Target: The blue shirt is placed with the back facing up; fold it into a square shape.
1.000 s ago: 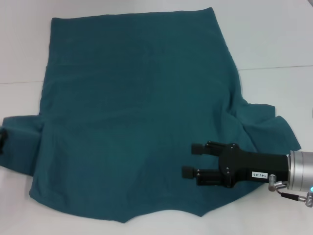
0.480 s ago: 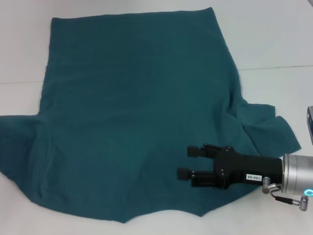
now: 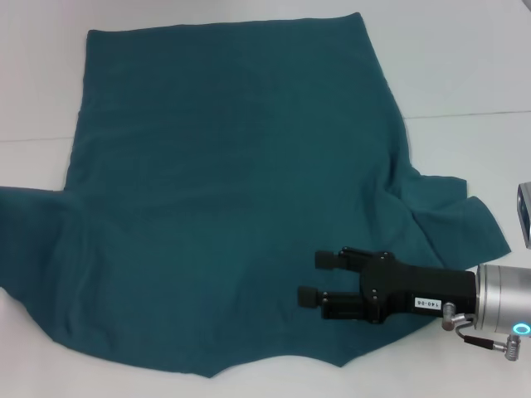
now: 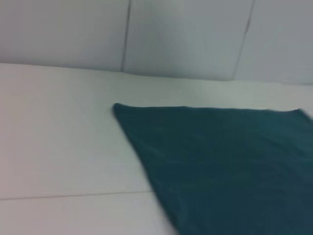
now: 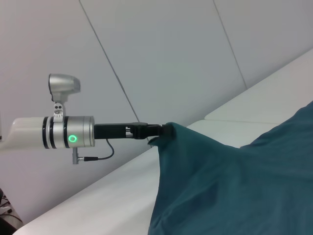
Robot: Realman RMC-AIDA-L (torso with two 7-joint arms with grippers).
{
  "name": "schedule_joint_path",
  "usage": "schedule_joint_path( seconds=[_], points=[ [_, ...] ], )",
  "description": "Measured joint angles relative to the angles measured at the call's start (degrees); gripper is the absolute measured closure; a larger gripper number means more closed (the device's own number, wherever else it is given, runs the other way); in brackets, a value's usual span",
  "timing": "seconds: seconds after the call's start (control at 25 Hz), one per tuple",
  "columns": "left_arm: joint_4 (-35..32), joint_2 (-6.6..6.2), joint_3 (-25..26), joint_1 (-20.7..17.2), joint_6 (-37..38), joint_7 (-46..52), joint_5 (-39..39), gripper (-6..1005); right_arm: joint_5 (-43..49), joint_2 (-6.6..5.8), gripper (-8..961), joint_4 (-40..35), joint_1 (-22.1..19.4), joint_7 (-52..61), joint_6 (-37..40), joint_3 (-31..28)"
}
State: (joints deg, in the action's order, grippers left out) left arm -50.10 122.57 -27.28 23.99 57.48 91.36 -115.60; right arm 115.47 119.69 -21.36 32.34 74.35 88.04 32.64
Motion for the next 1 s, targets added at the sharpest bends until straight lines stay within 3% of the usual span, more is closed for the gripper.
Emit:
schedule_joint_path(
  seconds=[0.32, 0.6, 1.0],
  points=[
    [-0.65, 0.07, 0.71, 0.14, 8.98, 6.81, 0.42, 997, 0.02, 0.00, 39, 0.00, 0.00, 0.00, -0.24, 0.24],
    [1.82, 1.19, 0.30, 1.33, 10.67, 8.26, 1.22, 997, 0.02, 0.00, 39, 0.21, -0.04, 0.00, -0.71, 0.56],
    [6.78, 1.23, 0.13, 2.80, 12.75, 8.66, 7.39, 997, 0.02, 0.00, 38, 0.22, -0.27, 0.00, -0.78, 0.59]
  ],
)
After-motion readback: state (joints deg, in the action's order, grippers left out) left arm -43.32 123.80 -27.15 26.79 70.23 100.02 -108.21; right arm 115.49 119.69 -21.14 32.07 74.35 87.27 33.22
